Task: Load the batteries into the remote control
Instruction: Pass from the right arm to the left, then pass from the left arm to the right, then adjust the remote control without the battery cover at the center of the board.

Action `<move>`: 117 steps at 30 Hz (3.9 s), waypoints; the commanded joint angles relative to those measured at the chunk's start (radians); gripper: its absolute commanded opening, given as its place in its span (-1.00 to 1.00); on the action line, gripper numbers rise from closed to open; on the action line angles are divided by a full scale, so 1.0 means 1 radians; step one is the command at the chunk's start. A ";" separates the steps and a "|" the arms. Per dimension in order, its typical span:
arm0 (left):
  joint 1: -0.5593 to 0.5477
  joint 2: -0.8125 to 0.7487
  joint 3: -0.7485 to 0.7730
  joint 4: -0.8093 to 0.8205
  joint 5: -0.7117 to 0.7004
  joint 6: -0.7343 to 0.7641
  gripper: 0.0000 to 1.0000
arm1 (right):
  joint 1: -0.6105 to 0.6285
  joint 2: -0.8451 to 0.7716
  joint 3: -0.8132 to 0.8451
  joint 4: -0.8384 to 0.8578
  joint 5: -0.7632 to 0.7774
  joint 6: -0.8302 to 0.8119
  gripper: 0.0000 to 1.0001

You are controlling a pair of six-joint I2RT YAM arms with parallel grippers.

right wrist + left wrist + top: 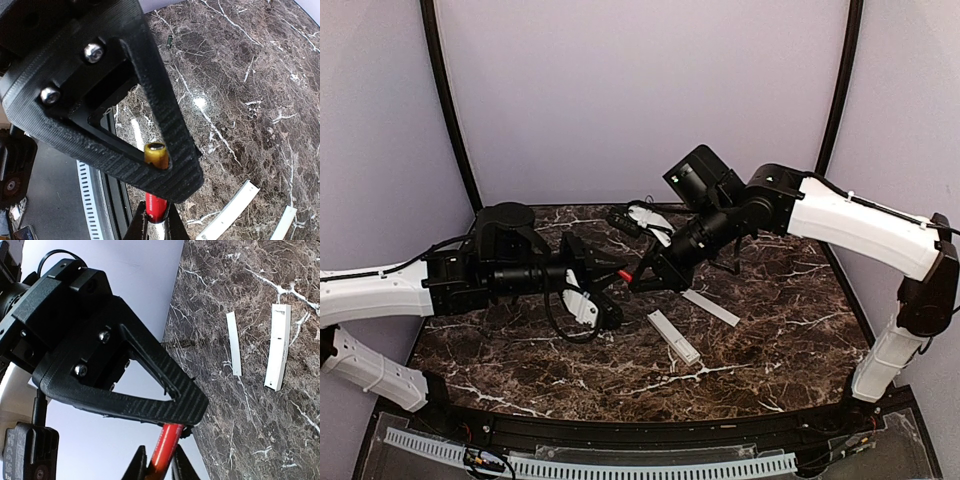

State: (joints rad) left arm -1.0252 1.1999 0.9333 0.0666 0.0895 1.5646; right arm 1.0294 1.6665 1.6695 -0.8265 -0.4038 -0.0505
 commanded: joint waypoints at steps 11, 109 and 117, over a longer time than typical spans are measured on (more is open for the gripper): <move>-0.012 -0.029 -0.033 0.029 0.024 -0.247 -1.00 | -0.006 -0.112 -0.076 0.140 0.047 0.035 -0.52; 0.141 1.061 0.784 -0.757 0.309 -0.341 -0.01 | -0.341 -0.655 -0.855 0.417 0.147 0.527 -1.00; 0.108 0.937 0.579 -0.647 0.238 -0.501 -0.37 | -0.341 -0.607 -0.858 0.459 0.104 0.542 -1.00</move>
State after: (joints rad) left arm -0.8951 2.2009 1.6295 -0.5873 0.4042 1.1812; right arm 0.6949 1.0355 0.8085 -0.4076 -0.2714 0.4801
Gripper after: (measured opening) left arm 0.331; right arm 0.056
